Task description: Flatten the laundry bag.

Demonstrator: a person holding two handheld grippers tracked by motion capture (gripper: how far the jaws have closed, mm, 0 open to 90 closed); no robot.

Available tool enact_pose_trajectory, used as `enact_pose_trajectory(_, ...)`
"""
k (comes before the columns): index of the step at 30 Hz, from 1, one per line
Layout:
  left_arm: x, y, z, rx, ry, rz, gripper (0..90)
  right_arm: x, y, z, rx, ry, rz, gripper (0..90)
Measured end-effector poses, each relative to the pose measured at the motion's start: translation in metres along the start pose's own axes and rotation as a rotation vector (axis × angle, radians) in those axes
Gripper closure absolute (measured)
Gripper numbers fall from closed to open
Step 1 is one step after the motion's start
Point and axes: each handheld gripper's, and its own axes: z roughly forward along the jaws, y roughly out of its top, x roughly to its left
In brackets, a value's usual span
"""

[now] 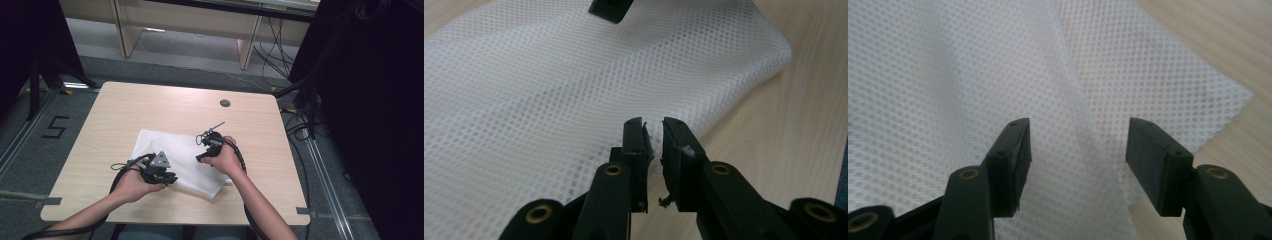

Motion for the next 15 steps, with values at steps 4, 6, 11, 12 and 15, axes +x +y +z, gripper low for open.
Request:
enact_pose_trajectory(4,-0.004,0.001,0.008,0.016,-0.006,0.018,79.3,-0.004,0.0,0.01,0.009,-0.012,0.001,46.0)
enact_pose_trajectory(6,-0.004,0.001,0.01,0.017,-0.006,0.016,79.4,-0.006,0.0,0.013,0.012,-0.021,0.003,49.4)
enact_pose_trajectory(11,-0.001,0.001,0.014,0.03,-0.001,0.021,80.1,-0.008,0.004,0.016,0.026,-0.01,-0.03,63.5)
enact_pose_trajectory(12,-0.001,0.001,0.015,0.029,-0.002,0.018,80.1,-0.005,0.005,0.016,0.035,-0.001,-0.018,67.8)
enact_pose_trajectory(15,-0.001,0.001,0.019,0.032,-0.002,0.03,80.1,0.0,0.006,0.017,0.056,0.022,-0.039,85.3)
